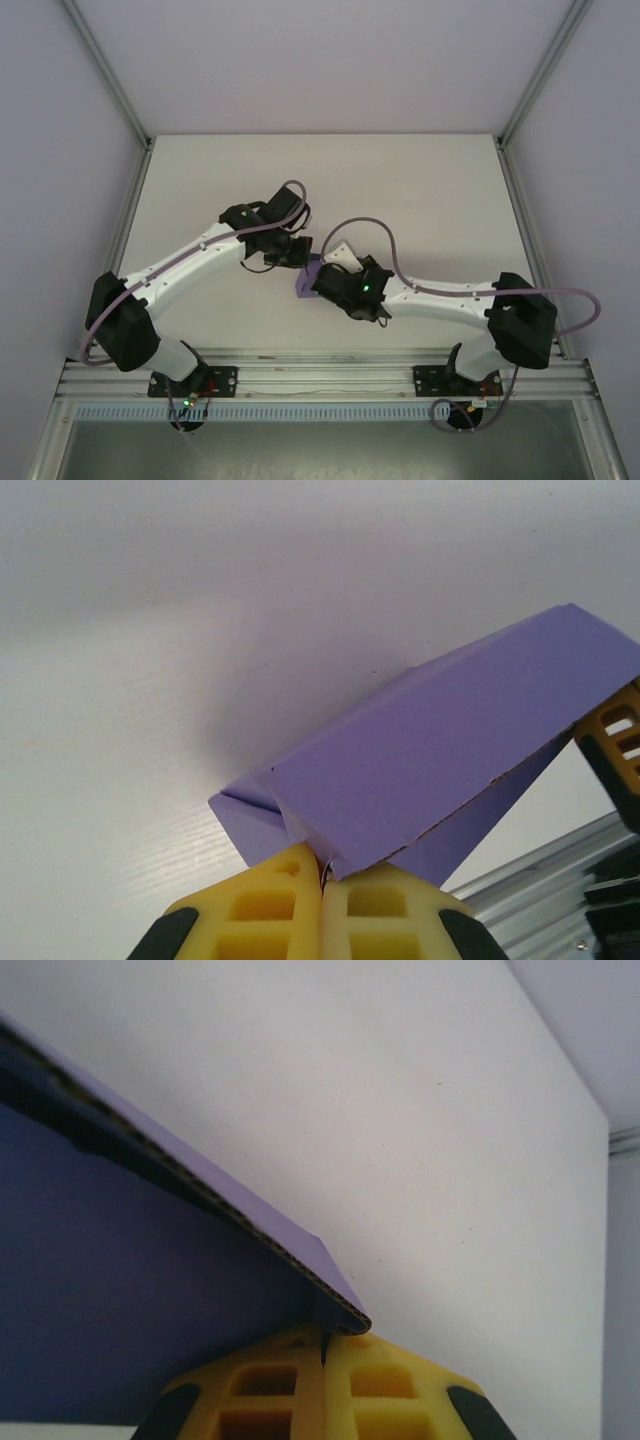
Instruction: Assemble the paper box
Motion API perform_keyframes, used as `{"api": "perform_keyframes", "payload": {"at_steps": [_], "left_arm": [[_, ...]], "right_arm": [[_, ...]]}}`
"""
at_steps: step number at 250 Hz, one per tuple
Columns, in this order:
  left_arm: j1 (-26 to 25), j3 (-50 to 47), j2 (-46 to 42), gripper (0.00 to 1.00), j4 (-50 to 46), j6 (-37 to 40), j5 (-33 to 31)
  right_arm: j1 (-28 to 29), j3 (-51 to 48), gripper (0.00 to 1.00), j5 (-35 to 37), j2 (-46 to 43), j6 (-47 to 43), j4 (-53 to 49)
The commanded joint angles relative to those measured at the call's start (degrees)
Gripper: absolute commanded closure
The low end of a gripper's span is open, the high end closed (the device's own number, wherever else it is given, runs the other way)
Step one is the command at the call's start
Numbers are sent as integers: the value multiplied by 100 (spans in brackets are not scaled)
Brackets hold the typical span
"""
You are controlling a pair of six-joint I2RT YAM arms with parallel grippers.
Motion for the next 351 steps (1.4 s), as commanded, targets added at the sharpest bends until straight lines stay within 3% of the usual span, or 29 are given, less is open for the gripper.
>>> {"api": "perform_keyframes", "payload": {"at_steps": [1, 16, 55, 84, 93, 138, 201, 255, 282, 310, 332, 351], "left_arm": [[20, 108, -29, 100, 238, -243, 523], [152, 73, -20, 100, 195, -559, 574], [642, -562, -225, 100, 1304, -1579, 2220], [729, -163, -247, 100, 650, -1118, 1902], [760, -105, -235, 100, 586, -1095, 2080], [840, -396, -269, 100, 1033, -1743, 2931], [967, -600, -238, 100, 1396, -2383, 3271], [1197, -519, -290, 100, 1302, -2679, 3124], [1314, -701, -406, 100, 1840, -3031, 3405], [1350, -560, -211, 100, 1355, -2208, 3560], [1346, -357, 18, 100, 467, -1212, 3107], [1328, -483, 122, 100, 311, -780, 2914]], "right_arm": [[163, -185, 100, -675, 100, -23, 195], [167, -252, 100, -763, -145, -104, 356], [163, -426, 100, -1029, -372, -231, 608], [172, -348, 100, -1061, -99, -347, 664], [175, -294, 100, -959, -15, -351, 627], [185, -240, 100, -936, 164, -504, 574], [218, -254, 100, -1027, 373, -786, 641], [231, -240, 100, -993, 572, -1060, 718], [233, -292, 100, -1074, 642, -1229, 766], [233, -248, 100, -913, 651, -1236, 696], [223, -243, 100, -988, 440, -1215, 798], [143, -188, 100, -1078, 159, -1082, 787]]}}
